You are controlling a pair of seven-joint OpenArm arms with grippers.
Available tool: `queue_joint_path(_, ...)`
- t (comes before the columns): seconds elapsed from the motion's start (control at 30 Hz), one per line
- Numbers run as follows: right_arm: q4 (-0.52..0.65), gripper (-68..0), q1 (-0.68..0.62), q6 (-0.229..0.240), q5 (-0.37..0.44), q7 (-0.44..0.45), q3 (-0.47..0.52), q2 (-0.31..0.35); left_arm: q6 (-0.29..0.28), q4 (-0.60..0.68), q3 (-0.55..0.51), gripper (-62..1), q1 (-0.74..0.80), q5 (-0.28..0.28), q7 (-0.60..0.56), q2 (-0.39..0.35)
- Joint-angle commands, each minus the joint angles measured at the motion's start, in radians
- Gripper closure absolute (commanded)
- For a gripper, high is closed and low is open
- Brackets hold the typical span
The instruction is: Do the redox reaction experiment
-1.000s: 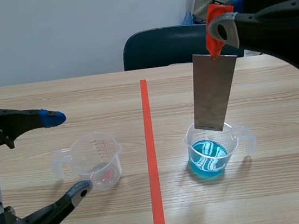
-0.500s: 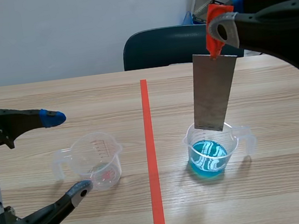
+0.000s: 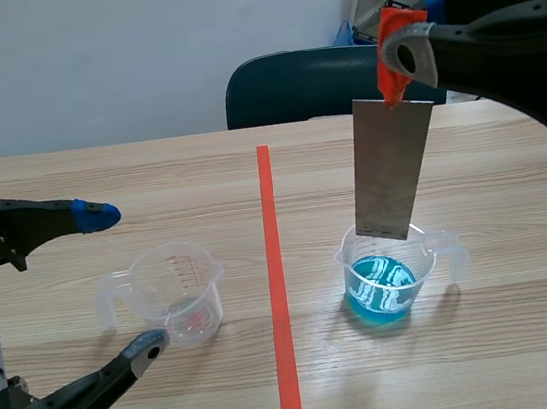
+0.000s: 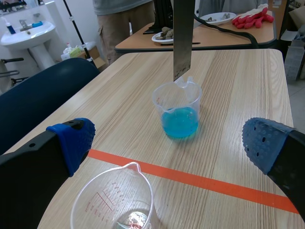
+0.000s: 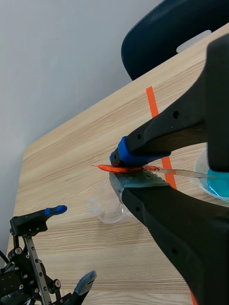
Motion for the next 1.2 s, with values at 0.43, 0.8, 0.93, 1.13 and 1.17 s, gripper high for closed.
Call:
queue_joint_path(0.43, 0.005, -1.0, 0.020, -0.007, 0.003, 0.019, 0.013, -0.003, 0.003, 0.018, -0.003, -62.3, -0.003, -0.011, -0.014, 0.005)
queue_joint_path(0.8, -0.046, -1.0, 0.020, 0.007, -0.032, 0.057, 0.011, -0.021, 0.003, 0.018, -0.003, -62.3, -0.003, -0.011, -0.014, 0.005)
queue_joint_path(0.93, -0.070, -1.0, 0.020, 0.034, -0.069, 0.087, 0.011, -0.041, 0.003, 0.018, -0.003, -62.3, -0.003, -0.011, -0.015, 0.005)
queue_joint_path(1.13, -0.111, -1.0, 0.024, 0.034, -0.096, 0.119, -0.003, -0.053, 0.003, 0.018, -0.003, -62.3, -0.003, -0.012, -0.015, 0.005)
queue_joint_path(1.17, -0.122, -1.0, 0.028, 0.034, -0.098, 0.128, -0.012, -0.053, 0.003, 0.018, -0.003, -62.3, -0.003, -0.011, -0.015, 0.005)
